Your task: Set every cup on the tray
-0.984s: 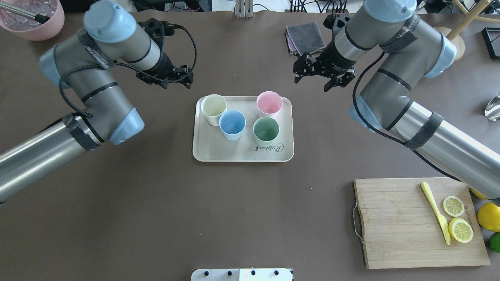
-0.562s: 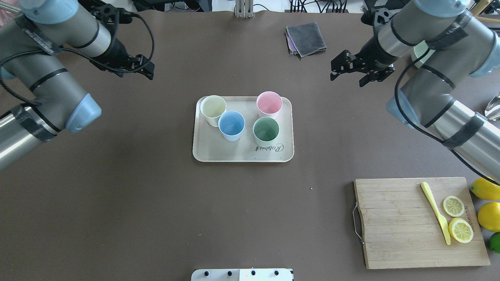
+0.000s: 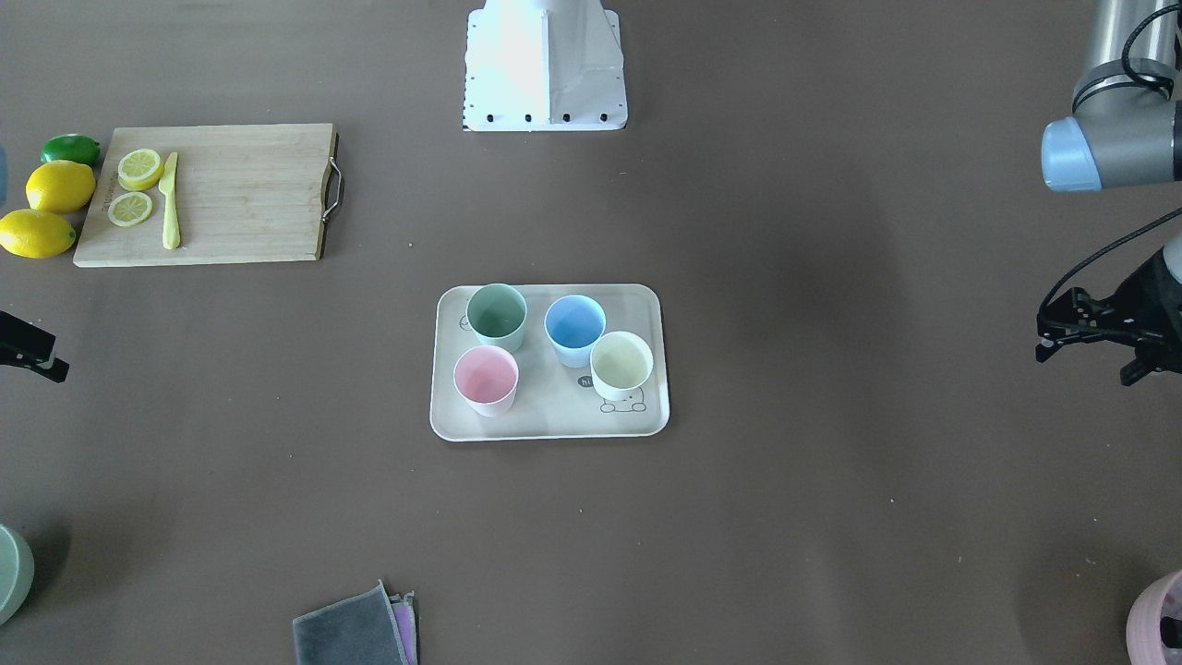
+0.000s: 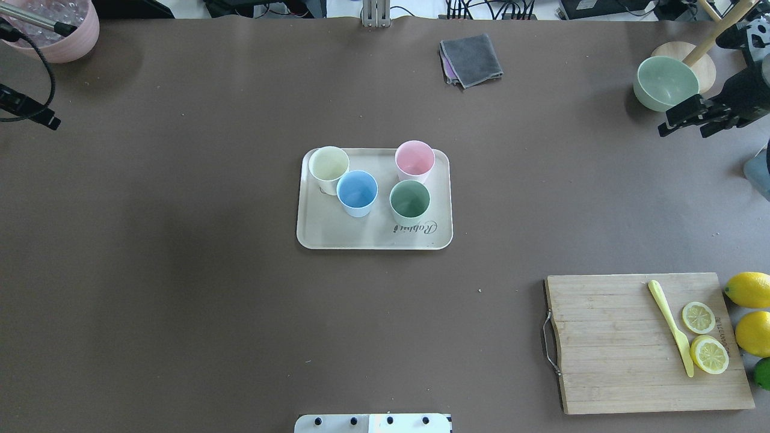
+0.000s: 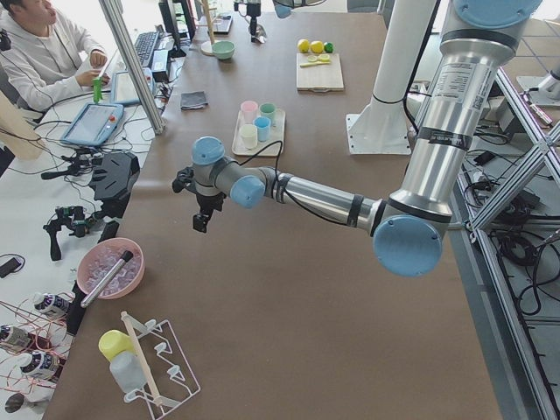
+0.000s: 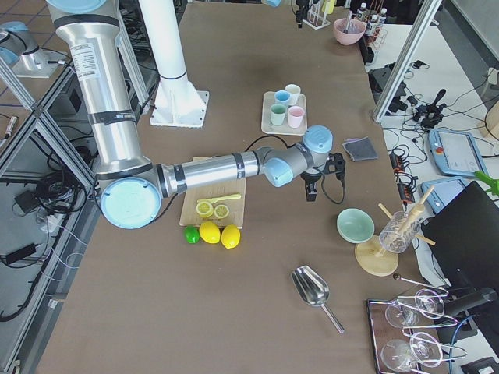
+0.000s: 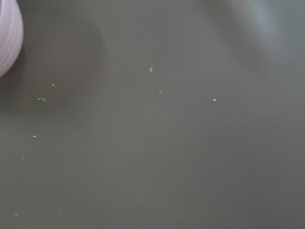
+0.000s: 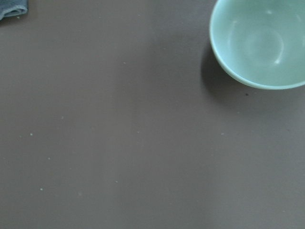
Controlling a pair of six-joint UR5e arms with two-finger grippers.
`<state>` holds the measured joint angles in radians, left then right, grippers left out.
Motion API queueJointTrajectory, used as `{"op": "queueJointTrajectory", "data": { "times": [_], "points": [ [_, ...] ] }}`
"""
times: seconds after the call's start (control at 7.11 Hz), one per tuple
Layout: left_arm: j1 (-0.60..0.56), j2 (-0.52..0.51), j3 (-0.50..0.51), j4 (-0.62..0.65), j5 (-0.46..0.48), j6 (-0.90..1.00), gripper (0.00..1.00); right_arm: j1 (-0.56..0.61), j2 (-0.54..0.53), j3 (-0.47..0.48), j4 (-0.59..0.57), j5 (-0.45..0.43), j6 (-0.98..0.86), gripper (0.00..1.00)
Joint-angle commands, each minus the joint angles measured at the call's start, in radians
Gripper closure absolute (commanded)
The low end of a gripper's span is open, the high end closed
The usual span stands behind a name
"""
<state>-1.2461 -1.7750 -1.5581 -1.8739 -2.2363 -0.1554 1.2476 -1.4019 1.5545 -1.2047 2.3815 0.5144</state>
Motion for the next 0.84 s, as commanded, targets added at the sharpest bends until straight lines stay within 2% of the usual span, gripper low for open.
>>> {"op": "queueJointTrajectory", "data": {
  "times": [0.0, 0.42, 0.7],
  "points": [
    [-0.065, 0.086, -0.011, -0.001, -0.058, 0.070, 0.02, 0.079, -0.083, -0.007, -0.003, -0.001, -0.144, 0.00],
    [-0.073, 0.161, -0.016, 0.001, -0.068, 0.060, 0.02, 0.165, -0.166, -0.001, -0.003, 0.011, -0.270, 0.00],
    [-0.119, 0.164, -0.014, -0.001, -0.168, 0.056, 0.02, 0.164, -0.166, -0.007, -0.003, 0.012, -0.284, 0.00]
  ]
}}
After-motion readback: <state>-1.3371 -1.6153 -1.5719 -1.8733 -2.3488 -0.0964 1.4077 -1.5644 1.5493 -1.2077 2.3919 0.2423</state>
